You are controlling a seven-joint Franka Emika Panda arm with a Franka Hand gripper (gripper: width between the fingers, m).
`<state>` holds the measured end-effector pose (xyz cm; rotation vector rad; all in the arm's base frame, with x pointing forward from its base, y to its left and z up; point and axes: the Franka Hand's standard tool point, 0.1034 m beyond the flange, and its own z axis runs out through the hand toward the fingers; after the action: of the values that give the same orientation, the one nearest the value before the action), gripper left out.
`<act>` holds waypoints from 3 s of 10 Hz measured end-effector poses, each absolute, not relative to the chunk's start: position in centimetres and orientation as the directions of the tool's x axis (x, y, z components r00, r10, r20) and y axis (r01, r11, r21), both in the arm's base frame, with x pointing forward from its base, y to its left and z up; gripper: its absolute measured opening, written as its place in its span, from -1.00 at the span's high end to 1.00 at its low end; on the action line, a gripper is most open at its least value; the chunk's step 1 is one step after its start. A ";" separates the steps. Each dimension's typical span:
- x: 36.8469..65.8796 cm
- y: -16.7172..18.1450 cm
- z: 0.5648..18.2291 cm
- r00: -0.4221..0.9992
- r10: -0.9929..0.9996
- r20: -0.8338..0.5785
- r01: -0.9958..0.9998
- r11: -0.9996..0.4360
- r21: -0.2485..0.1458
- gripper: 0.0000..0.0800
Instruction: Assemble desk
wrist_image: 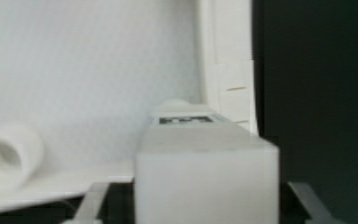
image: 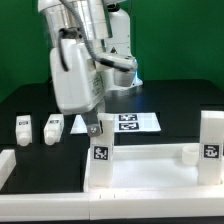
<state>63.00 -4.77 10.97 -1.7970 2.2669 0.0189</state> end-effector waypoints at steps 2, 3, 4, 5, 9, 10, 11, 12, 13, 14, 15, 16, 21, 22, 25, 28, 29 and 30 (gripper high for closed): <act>63.0 -4.8 11.0 -0.146 -0.971 -0.192 -0.972 0.176 -0.153 0.26; 63.2 -5.0 11.1 0.027 -0.987 -0.160 -0.983 0.004 -0.186 -0.21; 63.3 -4.7 11.3 0.250 -0.960 -0.126 -0.955 -0.223 -0.198 -0.53; 63.5 -4.1 11.3 0.365 -0.923 -0.120 -0.921 -0.338 -0.194 -0.53; 63.4 -3.8 11.2 0.635 -0.771 -0.051 -0.760 -0.611 -0.219 -0.62; 63.3 -4.0 11.2 0.794 -0.608 -0.012 -0.600 -0.780 -0.176 -0.62; 63.7 -4.5 11.1 0.909 -0.416 0.005 -0.412 -0.902 -0.124 -0.62; 64.0 -4.5 10.7 0.943 -0.333 -0.015 -0.332 -0.937 -0.105 -0.62; 64.2 -4.4 10.7 0.933 -0.359 -0.013 -0.359 -0.927 -0.111 -0.62; 64.2 -4.4 10.7 0.932 -0.363 -0.014 -0.362 -0.925 -0.110 -0.32; 64.2 -4.4 10.7 0.930 -0.366 -0.014 -0.365 -0.924 -0.110 0.03; 64.1 -4.8 10.6 0.919 -0.394 -0.017 -0.394 -0.914 -0.102 0.25; 63.7 -5.4 10.3 0.439 -0.894 -0.092 -0.896 -0.429 -0.112 0.27; 63.5 -5.1 10.4 0.321 -0.940 -0.112 -0.944 -0.309 -0.113 0.27; 63.5 -5.0 10.4 0.149 -0.979 -0.139 -0.986 -0.136 -0.097 0.27; 63.2 -5.2 10.3 -0.044 -0.985 -0.164 -0.990 0.065 -0.128 0.27; 63.3 -5.2 10.3 -0.032 -0.986 -0.165 -0.990 0.053 -0.128 0.27; 63.3 -5.1 10.3 -0.025 -0.986 -0.165 -0.991 0.046 -0.128 0.02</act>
Offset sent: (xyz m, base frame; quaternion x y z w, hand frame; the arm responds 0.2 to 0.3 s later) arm 0.0178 0.0021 0.0092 -0.0183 -0.0135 -0.4666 0.8842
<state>63.28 -5.12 10.27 -2.0363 2.1102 0.0330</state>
